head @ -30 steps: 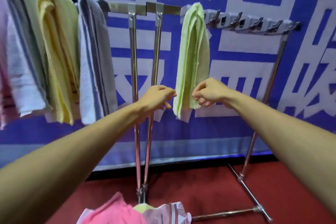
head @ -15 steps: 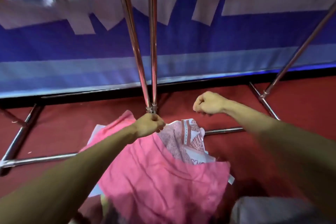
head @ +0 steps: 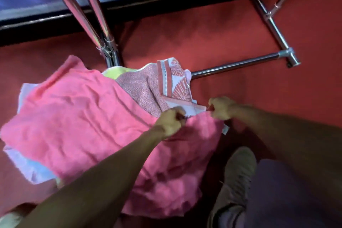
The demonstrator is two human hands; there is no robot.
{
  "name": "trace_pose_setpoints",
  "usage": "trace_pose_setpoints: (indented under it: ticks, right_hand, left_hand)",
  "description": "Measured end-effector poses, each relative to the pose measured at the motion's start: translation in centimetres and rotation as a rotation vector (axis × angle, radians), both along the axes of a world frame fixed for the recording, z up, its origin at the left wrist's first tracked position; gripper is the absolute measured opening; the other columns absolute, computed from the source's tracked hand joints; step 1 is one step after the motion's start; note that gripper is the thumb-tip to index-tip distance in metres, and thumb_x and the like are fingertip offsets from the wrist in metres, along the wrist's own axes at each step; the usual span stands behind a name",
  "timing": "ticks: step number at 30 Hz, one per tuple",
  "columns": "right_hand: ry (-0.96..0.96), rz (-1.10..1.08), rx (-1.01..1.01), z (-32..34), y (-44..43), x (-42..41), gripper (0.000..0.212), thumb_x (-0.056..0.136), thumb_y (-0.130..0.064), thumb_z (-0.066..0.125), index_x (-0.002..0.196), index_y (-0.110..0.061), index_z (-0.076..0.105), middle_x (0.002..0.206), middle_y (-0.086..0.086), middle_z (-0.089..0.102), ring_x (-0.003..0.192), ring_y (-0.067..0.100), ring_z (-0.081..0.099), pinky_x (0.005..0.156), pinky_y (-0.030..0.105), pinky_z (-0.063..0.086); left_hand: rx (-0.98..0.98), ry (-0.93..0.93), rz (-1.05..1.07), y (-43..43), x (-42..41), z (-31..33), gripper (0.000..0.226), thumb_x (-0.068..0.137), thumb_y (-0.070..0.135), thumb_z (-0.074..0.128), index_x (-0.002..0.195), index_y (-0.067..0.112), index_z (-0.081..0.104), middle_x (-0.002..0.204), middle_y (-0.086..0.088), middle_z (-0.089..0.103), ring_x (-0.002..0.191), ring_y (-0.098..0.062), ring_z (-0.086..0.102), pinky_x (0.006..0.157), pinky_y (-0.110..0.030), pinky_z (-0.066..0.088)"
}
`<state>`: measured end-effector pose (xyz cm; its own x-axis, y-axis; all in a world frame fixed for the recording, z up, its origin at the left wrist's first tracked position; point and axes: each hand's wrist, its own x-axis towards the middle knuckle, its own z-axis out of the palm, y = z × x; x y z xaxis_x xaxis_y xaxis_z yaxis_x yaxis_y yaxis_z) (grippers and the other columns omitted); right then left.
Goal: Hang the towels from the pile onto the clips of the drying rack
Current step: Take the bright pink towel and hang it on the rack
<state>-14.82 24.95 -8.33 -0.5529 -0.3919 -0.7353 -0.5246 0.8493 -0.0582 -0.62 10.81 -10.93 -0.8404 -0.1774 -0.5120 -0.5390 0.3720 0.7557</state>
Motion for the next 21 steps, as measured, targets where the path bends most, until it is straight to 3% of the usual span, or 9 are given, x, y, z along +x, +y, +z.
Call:
trace_pose_setpoints:
  ticks: [3, 6, 8, 11, 12, 14, 17, 21]
  right_hand:
    - [0.031, -0.007, 0.001, -1.8, 1.9, -0.6, 0.050, 0.086, -0.027, 0.062, 0.129, -0.010, 0.044, 0.135, 0.017, 0.045, 0.127, 0.033, 0.044, 0.100, 0.033, 0.038]
    - [0.135, 0.132, 0.078, -3.0, 2.6, -0.1, 0.041, 0.089, -0.031, 0.055, 0.127, -0.014, 0.051, 0.136, 0.014, 0.043, 0.129, 0.031, 0.039, 0.103, 0.038, 0.035]
    - [0.164, 0.185, 0.100, -2.9, 2.1, 0.3, 0.037, 0.090, -0.032, 0.052, 0.124, -0.016, 0.056, 0.134, 0.011, 0.045, 0.128, 0.030, 0.039, 0.102, 0.040, 0.034]
    - [0.079, 0.131, -0.012, -1.2, 0.9, -0.5, 0.014, 0.088, -0.031, 0.058, 0.091, -0.021, 0.066, 0.113, 0.008, 0.059, 0.112, 0.029, 0.054, 0.086, 0.035, 0.038]
    - [0.014, 0.095, -0.083, -0.4, 0.7, -1.1, 0.014, 0.088, -0.030, 0.060, 0.077, -0.022, 0.060, 0.101, 0.007, 0.061, 0.100, 0.027, 0.057, 0.079, 0.030, 0.039]
    - [-0.108, 0.033, -0.221, 1.9, 0.3, -1.7, 0.022, 0.089, -0.023, 0.065, 0.071, -0.022, 0.051, 0.079, 0.003, 0.059, 0.080, 0.022, 0.054, 0.063, 0.024, 0.038]
    - [-0.161, -0.011, -0.406, 5.6, -1.2, -1.2, 0.010, 0.085, -0.011, 0.069, 0.083, -0.008, 0.060, 0.075, 0.008, 0.060, 0.072, 0.018, 0.051, 0.054, 0.014, 0.034]
    - [-0.118, 0.022, -0.519, 10.9, -4.7, 1.1, 0.025, 0.080, -0.010, 0.075, 0.086, 0.012, 0.062, 0.074, 0.012, 0.048, 0.070, 0.020, 0.041, 0.059, 0.029, 0.031]
  left_hand:
    - [-0.108, 0.047, -0.081, 1.4, -0.9, -1.3, 0.013, 0.080, 0.018, 0.068, 0.082, 0.012, 0.058, 0.088, -0.012, 0.055, 0.079, -0.023, 0.054, 0.078, -0.026, 0.042]
    - [-0.173, 0.001, -0.090, 1.7, -1.0, -1.8, 0.022, 0.081, 0.031, 0.068, 0.085, 0.014, 0.055, 0.081, -0.005, 0.060, 0.077, -0.026, 0.058, 0.070, -0.032, 0.044]
    - [-0.219, -0.033, -0.084, 1.7, -1.2, -1.7, 0.014, 0.082, 0.031, 0.067, 0.081, 0.020, 0.058, 0.083, -0.003, 0.067, 0.081, -0.026, 0.063, 0.074, -0.034, 0.050]
    - [-0.259, -0.054, 0.056, 0.9, -1.9, -0.1, 0.007, 0.083, 0.022, 0.063, 0.076, 0.025, 0.065, 0.094, -0.006, 0.071, 0.092, -0.025, 0.066, 0.082, -0.032, 0.052]
    - [-0.283, -0.054, 0.089, 0.4, -1.9, 0.8, 0.008, 0.085, 0.022, 0.062, 0.078, 0.025, 0.066, 0.097, -0.010, 0.071, 0.094, -0.027, 0.066, 0.081, -0.031, 0.051]
    - [-0.330, -0.034, 0.116, -1.2, -1.8, 3.0, 0.012, 0.088, 0.024, 0.060, 0.090, 0.019, 0.070, 0.102, -0.015, 0.070, 0.098, -0.032, 0.064, 0.083, -0.034, 0.051]
    - [-0.411, -0.045, 0.158, -4.6, -0.3, 7.0, 0.016, 0.091, 0.024, 0.056, 0.095, 0.016, 0.069, 0.106, -0.014, 0.069, 0.102, -0.034, 0.063, 0.088, -0.039, 0.049]
    - [-0.502, -0.072, 0.242, -8.7, 2.8, 13.3, 0.012, 0.089, 0.017, 0.053, 0.088, 0.020, 0.065, 0.106, -0.009, 0.068, 0.106, -0.030, 0.060, 0.096, -0.039, 0.043]
